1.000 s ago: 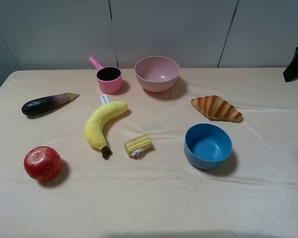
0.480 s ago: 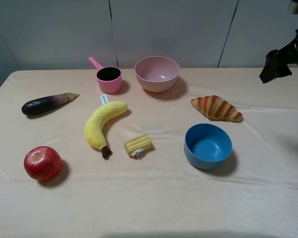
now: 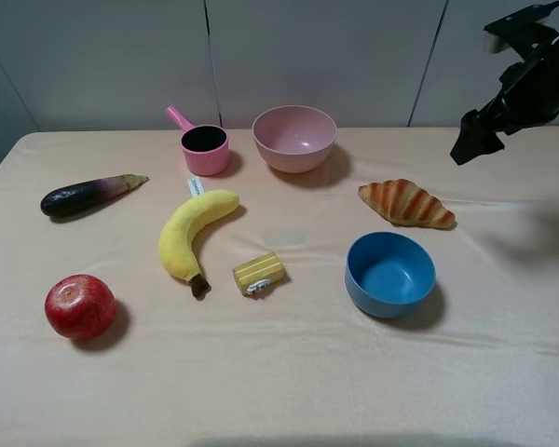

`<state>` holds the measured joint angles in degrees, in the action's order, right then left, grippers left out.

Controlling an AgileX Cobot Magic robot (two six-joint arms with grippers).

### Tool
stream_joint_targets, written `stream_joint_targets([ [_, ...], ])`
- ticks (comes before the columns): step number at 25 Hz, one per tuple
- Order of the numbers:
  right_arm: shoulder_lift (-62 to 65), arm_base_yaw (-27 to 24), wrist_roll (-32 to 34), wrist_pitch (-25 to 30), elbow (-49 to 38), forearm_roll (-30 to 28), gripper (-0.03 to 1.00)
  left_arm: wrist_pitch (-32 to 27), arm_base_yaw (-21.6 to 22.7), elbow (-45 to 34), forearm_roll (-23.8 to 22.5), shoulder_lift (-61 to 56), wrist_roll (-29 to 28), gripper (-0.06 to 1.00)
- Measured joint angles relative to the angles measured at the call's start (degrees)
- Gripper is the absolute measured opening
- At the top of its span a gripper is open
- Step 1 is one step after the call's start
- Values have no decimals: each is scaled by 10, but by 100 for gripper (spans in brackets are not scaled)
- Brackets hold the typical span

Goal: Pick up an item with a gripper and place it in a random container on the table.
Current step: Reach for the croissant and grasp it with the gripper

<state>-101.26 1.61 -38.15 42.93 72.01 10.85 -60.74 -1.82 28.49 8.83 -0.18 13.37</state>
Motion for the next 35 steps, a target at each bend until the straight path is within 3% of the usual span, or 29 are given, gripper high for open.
stream_joint_targets([
  [13, -98, 57, -17, -23, 56, 24, 69, 0, 0, 0, 0, 0, 0, 99],
  [35, -184, 73, -17, -36, 59, 34, 69, 0, 0, 0, 0, 0, 0, 99],
])
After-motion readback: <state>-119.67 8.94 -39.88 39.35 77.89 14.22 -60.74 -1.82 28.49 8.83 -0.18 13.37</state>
